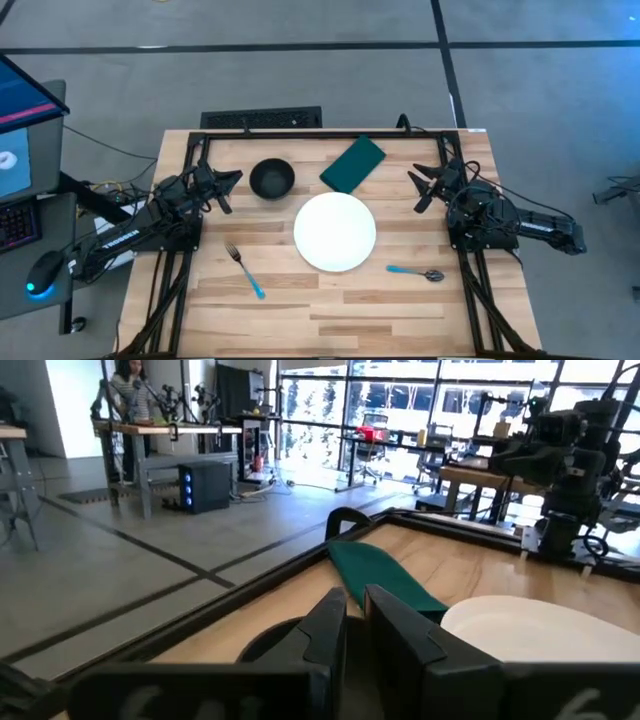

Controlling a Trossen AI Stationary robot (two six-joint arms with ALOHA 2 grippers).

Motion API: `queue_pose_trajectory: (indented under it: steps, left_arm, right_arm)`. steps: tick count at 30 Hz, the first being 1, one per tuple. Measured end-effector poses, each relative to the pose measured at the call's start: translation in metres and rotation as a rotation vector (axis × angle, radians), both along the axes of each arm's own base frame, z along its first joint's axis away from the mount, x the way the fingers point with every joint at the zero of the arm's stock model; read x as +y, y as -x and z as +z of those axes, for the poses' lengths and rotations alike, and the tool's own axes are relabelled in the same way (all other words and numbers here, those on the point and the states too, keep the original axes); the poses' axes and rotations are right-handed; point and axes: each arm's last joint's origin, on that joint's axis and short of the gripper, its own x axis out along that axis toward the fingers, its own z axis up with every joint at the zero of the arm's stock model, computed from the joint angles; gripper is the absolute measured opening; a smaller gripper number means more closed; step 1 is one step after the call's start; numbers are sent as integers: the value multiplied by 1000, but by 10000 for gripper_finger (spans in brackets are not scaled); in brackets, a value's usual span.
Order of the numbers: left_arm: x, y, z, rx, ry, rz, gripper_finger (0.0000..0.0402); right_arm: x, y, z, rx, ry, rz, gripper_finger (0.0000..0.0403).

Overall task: Set table place
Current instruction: Put the black bowl on the white plate

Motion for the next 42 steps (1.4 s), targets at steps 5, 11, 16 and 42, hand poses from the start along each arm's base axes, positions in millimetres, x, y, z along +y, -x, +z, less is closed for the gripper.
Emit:
queue_pose_trajectory:
  steps: [5,11,16,42]
  left_arm:
    - [0,0,0,-18,29,-1,31]
    - [0,0,0,-27,43,-8,36]
    - [0,0,0,-19,31,-9,75]
    - [26,-33,83,280,252,156,178]
  right_arm:
    - [0,0,0,-2,0,0,159]
    - [0,0,0,-3,0,0,159]
    - [0,0,0,2,-1,0,159]
    - [0,0,0,4,-1,-9,159]
